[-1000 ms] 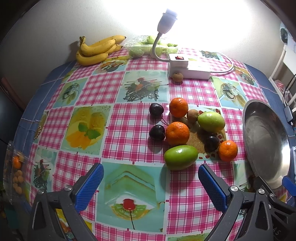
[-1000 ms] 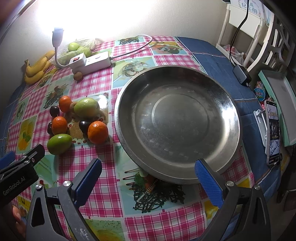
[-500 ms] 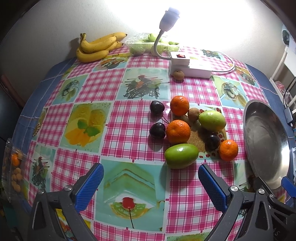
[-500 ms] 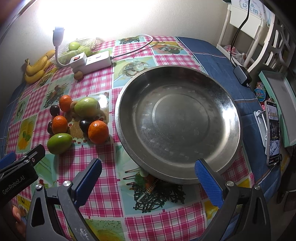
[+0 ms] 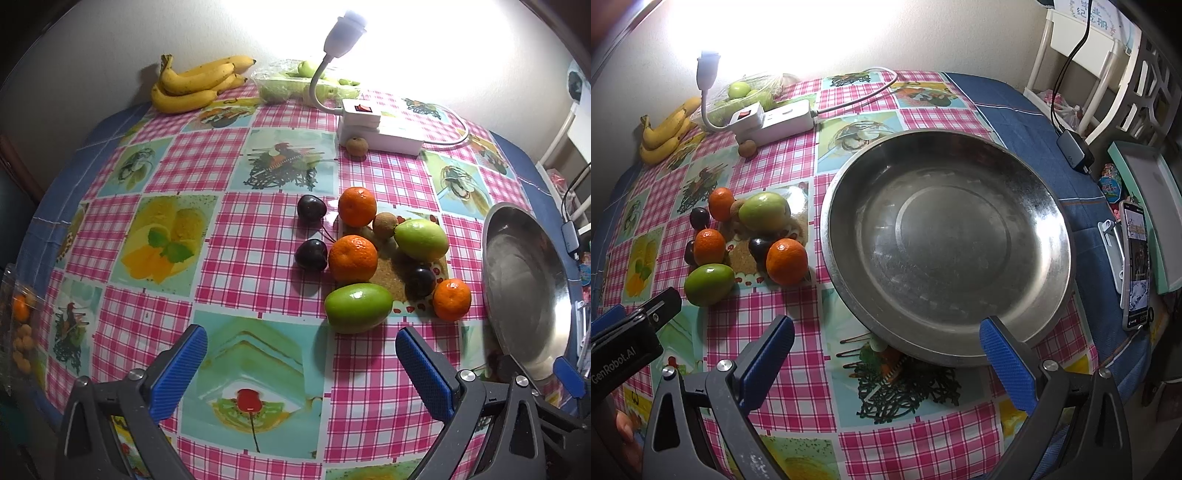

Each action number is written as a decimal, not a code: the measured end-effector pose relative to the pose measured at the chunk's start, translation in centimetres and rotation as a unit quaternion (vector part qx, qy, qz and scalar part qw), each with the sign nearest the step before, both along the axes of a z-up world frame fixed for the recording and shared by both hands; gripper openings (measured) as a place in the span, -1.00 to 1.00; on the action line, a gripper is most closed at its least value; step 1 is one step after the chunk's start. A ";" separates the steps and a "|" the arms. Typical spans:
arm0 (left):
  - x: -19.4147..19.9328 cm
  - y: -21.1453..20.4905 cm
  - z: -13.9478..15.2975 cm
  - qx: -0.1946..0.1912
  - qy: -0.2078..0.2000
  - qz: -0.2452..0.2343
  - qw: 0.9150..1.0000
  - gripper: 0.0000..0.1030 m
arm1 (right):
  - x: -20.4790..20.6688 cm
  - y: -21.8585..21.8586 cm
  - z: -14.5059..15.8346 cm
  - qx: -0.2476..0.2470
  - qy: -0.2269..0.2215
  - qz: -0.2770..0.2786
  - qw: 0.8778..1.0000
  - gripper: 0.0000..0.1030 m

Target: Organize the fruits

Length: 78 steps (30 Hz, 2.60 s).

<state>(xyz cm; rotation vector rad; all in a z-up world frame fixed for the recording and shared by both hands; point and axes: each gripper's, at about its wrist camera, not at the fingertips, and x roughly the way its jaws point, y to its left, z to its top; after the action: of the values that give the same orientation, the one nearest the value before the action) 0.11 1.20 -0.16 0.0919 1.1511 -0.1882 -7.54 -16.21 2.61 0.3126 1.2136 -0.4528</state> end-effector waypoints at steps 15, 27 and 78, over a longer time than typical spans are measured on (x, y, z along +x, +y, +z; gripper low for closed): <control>2.1 1.1 0.9 -0.043 0.027 0.028 0.998 1.00 | 2.2 0.2 1.9 0.019 -0.092 0.023 0.995 0.95; 5.7 -0.2 0.9 -0.078 0.064 0.053 0.994 0.97 | 6.0 0.0 1.4 0.061 -0.037 0.034 0.997 0.44; 6.0 -1.9 -5.3 -0.109 0.155 0.077 0.979 0.44 | 9.8 1.9 -3.6 0.096 0.034 0.080 0.992 -0.27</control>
<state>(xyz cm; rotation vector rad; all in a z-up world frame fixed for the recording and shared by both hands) 6.12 -0.68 -5.47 -0.2280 1.4335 -0.1950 2.28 -14.27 -1.01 0.3644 1.3399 -0.2098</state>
